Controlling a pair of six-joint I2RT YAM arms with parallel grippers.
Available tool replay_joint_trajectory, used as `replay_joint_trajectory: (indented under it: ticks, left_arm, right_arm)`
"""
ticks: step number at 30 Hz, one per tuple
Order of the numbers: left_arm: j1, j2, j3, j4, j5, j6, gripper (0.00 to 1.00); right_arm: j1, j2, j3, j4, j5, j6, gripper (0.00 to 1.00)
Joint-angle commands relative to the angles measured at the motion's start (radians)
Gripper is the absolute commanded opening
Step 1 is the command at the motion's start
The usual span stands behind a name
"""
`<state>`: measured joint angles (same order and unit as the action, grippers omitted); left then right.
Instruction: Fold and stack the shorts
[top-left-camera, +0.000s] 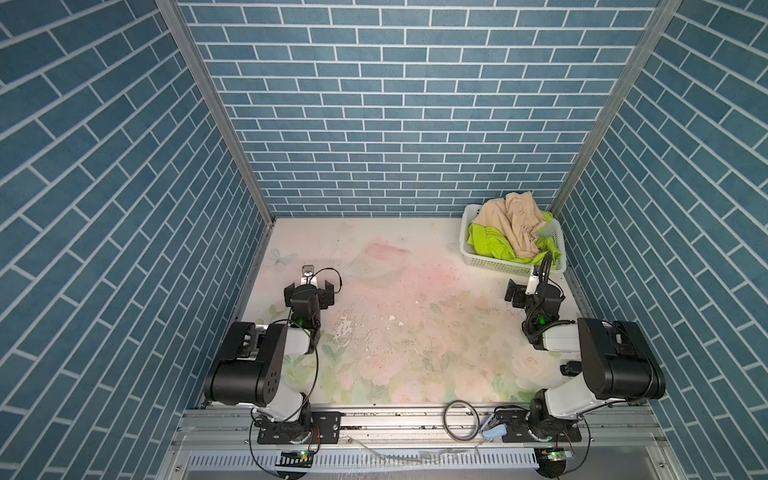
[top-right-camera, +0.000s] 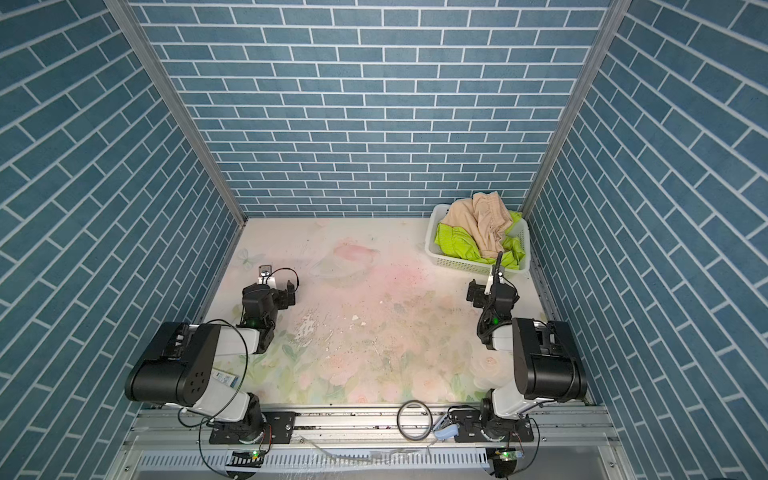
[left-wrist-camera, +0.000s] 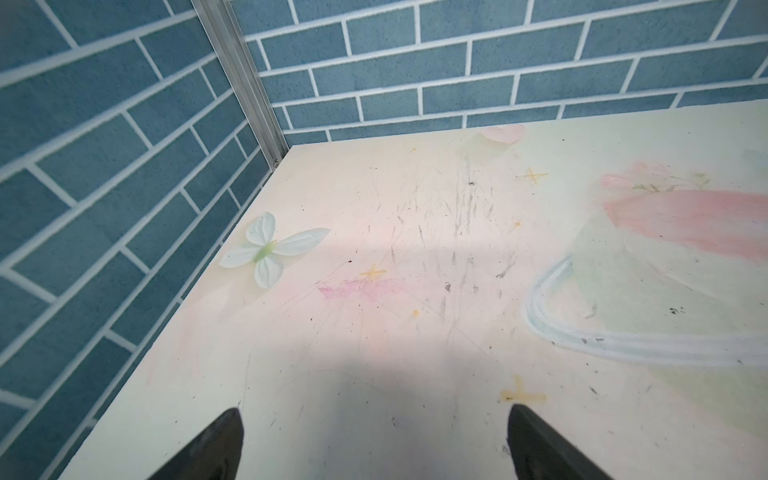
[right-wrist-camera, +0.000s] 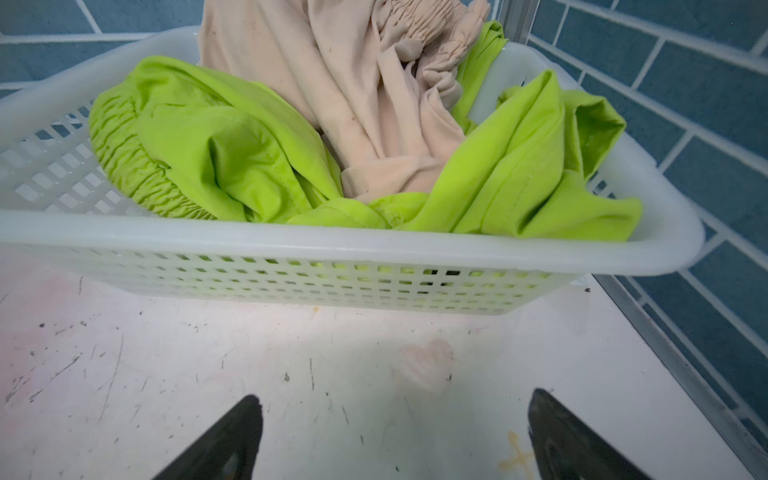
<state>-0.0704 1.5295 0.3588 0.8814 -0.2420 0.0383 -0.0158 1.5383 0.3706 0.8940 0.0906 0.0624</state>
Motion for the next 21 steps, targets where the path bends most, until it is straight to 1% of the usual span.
replay_joint_trajectory:
  ticks: [1,21]
  left_arm:
    - [0.006,-0.003,0.014,0.011,-0.002,0.005,1.0]
    - [0.006,-0.002,0.014,0.011,0.0,0.005,1.0]
  right_arm:
    - [-0.003,0.003,0.012,-0.008,-0.004,-0.019,0.99]
    - [-0.009,0.003,0.019,-0.017,-0.011,-0.015,0.99]
